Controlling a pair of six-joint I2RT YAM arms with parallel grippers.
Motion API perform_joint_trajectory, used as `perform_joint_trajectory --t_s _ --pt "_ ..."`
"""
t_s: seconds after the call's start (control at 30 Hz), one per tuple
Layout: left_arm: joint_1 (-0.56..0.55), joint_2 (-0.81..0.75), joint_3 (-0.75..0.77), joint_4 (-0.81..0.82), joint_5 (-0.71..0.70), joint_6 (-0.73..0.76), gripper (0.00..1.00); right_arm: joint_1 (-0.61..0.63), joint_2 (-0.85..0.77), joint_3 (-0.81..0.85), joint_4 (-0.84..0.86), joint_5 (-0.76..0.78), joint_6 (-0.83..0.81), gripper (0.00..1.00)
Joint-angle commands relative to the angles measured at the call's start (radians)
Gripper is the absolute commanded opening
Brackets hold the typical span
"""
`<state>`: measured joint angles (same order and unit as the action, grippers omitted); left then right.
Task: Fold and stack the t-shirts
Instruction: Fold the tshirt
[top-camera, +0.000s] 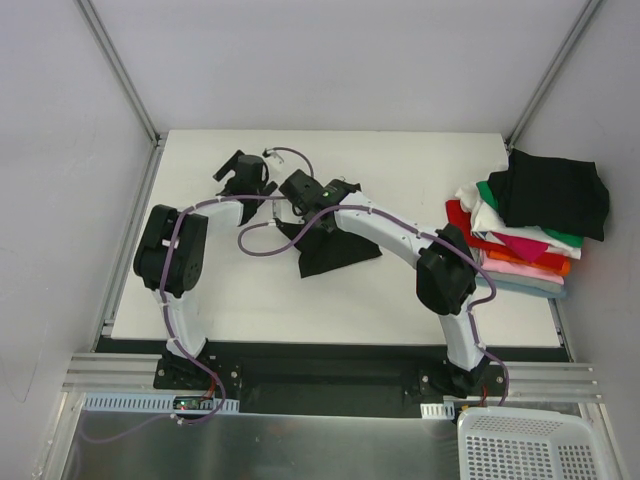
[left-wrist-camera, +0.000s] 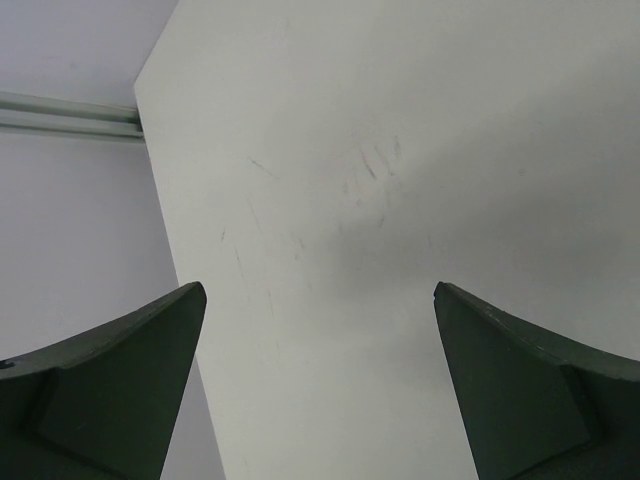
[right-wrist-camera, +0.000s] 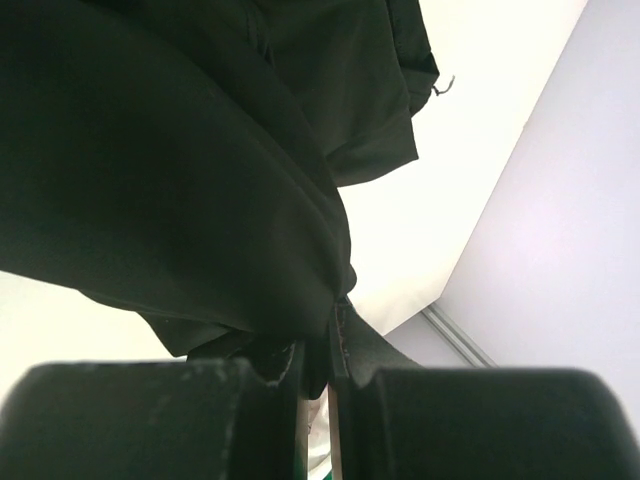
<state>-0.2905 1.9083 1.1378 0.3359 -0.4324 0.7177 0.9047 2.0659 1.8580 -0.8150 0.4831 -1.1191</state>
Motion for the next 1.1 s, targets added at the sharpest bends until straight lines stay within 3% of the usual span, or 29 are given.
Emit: perform_joint_trajectory --t_s 0.0,0.4,0.87,1.07 --pt "0.048 -0.008 0.076 0.023 -0.048 -0.003 0.99 -0.009 -0.064 0.047 0.043 0.019 -0.018 0.01" --pt "0.14 0.123 0.226 0.046 -0.175 -0.008 0.99 -0.023 -0.069 -0.003 0.22 0.026 -0.022 0.02" --pt "0.194 0.153 0.3 0.008 -0.224 -0.063 0.99 -0.038 -0.001 -0.045 0.434 0.063 -0.027 0.04" --pt "0.194 0.149 0.289 0.005 -0.227 -0.073 0.99 -0.055 0.094 -0.03 0.545 0.077 -0.042 0.15"
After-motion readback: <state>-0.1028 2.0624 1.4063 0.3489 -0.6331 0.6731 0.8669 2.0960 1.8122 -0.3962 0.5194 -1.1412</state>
